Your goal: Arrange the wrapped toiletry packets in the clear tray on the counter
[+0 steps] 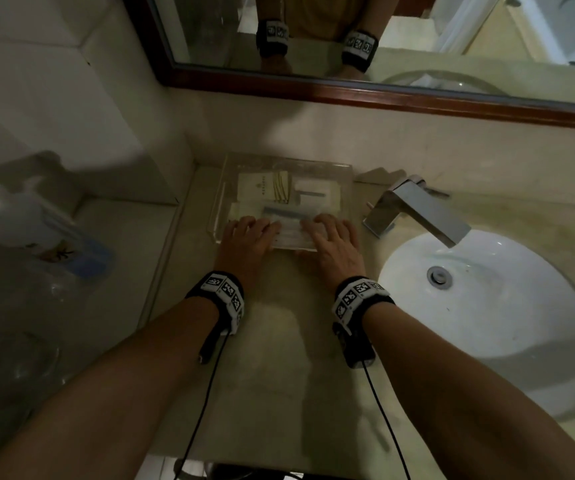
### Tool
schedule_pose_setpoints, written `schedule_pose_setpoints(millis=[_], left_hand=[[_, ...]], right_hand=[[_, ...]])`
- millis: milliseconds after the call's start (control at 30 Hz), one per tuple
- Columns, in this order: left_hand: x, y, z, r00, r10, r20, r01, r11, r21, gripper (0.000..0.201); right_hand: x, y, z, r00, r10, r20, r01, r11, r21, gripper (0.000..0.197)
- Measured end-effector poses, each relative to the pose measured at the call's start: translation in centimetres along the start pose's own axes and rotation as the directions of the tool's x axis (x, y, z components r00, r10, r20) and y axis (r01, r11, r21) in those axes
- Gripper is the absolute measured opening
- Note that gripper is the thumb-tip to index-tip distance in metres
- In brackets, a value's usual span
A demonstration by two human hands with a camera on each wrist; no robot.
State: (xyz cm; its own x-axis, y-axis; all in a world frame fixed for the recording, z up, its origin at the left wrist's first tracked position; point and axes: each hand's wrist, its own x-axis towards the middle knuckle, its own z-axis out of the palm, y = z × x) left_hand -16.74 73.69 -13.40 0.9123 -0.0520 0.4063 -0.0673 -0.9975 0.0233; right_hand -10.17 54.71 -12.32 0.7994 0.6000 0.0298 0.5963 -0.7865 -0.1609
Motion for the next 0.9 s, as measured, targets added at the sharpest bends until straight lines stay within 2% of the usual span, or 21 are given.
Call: schedule_pose_setpoints(millis=[67,200,267,333,433,600,700,800,867,900], left_hand=[[0.4,0.0,0.0,0.998,-0.018,0.055,0.018,1.000,0.010,0.038],[1.3,0.1,-1.0,0.959,-0.021,0.281,0.032,0.999,-0.034,0.081],[1.6,0.2,-1.6,0.944,-0.020,0.330,0.027,0.999,-0.018,0.089],[1.8,0.3,-1.8,0.938,-0.024,0.345,0.033,0.999,-0.019,0.086],[2.0,0.5,-2.1,0.906,-0.058,0.419,0.073,0.997,-0.022,0.080],[3.6,0.8,-3.6,0.823,-0.071,0.564,0.104,0.994,-0.026,0.067],[4.5,1.3,-4.3,0.779,-0.108,0.617,0.161,0.987,-0.031,0.060],[5.8,2.0,-5.9,0.727,-0.116,0.677,0.206,0.977,-0.053,0.046],[6.9,2.7,-7.3,0.740,-0.113,0.663,0.238,0.966,-0.100,0.035],[7.5,3.1,-8.1,0.761,-0.111,0.639,0.247,0.961,-0.128,0.031]], right_hand=[[0.3,0.2,0.2,0.999,0.009,0.037,-0.009,1.000,0.006,0.062],[0.3,0.2,0.6,0.996,0.020,0.089,-0.015,0.998,-0.055,0.060],[0.3,0.3,0.6,0.996,0.028,0.089,-0.023,0.999,-0.047,0.060],[0.4,0.3,0.5,0.995,0.025,0.094,-0.020,0.999,-0.049,0.058],[0.4,0.1,-0.2,0.990,0.027,0.139,-0.020,0.999,-0.050,0.056],[1.5,0.4,-1.9,0.977,0.003,0.215,0.004,1.000,-0.030,0.063],[2.5,0.4,-3.5,0.976,-0.022,0.218,0.012,0.999,0.047,0.063],[3.5,0.2,-5.7,0.933,-0.037,0.357,-0.030,0.983,0.181,0.057],[4.0,0.1,-7.4,0.900,-0.061,0.432,-0.026,0.981,0.192,0.047],[4.3,0.1,-8.2,0.892,-0.072,0.447,-0.022,0.979,0.201,0.040]])
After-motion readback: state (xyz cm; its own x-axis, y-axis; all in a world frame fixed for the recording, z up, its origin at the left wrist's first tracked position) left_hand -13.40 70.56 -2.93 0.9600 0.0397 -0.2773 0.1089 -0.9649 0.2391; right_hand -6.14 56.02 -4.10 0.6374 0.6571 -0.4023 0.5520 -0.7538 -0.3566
